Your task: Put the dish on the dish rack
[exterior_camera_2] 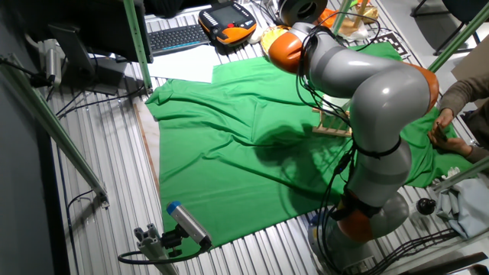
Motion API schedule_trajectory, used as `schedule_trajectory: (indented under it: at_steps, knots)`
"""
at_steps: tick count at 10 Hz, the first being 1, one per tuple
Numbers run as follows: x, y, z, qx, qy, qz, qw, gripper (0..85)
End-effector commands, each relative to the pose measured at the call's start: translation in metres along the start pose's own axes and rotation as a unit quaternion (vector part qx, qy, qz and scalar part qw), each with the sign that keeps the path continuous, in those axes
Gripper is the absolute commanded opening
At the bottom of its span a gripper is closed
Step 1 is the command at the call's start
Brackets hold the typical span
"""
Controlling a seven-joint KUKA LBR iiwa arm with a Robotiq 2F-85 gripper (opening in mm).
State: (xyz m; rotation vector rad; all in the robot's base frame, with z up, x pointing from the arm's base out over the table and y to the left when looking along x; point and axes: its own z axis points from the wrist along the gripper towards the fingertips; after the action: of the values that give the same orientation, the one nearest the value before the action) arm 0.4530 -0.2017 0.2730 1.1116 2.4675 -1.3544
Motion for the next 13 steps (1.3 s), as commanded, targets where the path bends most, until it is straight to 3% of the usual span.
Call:
schedule_trajectory:
  at_steps: [1, 13]
  knots:
    - [0.0006, -0.0002, -0.0010, 0.000, 0.000, 0.002, 1.0000, 0.0]
    - [0.0032, -0.0011, -0.0043, -0.017, -0.001, 0.003, 0.9998, 0.0]
